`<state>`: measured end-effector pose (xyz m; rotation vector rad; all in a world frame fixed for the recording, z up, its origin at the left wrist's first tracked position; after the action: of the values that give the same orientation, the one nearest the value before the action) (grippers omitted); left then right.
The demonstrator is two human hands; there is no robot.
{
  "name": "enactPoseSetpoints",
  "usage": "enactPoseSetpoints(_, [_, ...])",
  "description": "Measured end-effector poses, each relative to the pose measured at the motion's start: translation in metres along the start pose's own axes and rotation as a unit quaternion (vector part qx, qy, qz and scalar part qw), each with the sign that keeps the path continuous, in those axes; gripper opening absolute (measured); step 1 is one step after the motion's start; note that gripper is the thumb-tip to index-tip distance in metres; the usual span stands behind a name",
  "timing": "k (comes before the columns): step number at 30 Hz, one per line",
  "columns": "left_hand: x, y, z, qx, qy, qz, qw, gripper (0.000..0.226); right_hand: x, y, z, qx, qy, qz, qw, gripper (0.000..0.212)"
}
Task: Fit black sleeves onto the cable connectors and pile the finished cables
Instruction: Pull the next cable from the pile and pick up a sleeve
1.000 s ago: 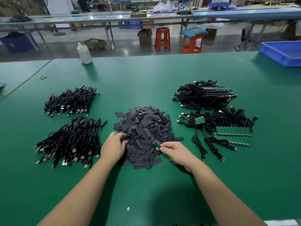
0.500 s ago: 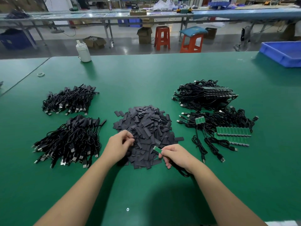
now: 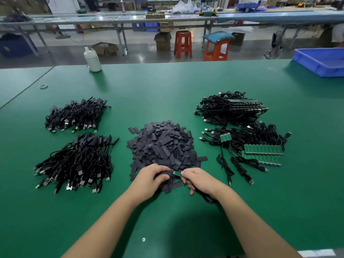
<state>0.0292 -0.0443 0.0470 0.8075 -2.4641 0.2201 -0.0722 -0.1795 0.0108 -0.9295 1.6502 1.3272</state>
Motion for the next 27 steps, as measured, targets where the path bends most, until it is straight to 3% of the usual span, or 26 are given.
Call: enactPoseSetpoints(27, [0.0067,0.0025,-0.0038,0.049,0.084,-0.005,0.995,0.019,0.0035,0.0058,-0.0034,-0.006,-0.046,-0.040,0.998,0.035])
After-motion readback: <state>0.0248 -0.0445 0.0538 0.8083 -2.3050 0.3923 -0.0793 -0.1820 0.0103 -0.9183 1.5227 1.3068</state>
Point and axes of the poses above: each hand's wrist, its own y-axis away from the middle knuckle, its own z-axis out of the palm, x = y × z, the point moved 7 cm from there along -y, towards the middle knuckle, and after that the axes turned 8 degrees about -y, right-handed, at the moved point
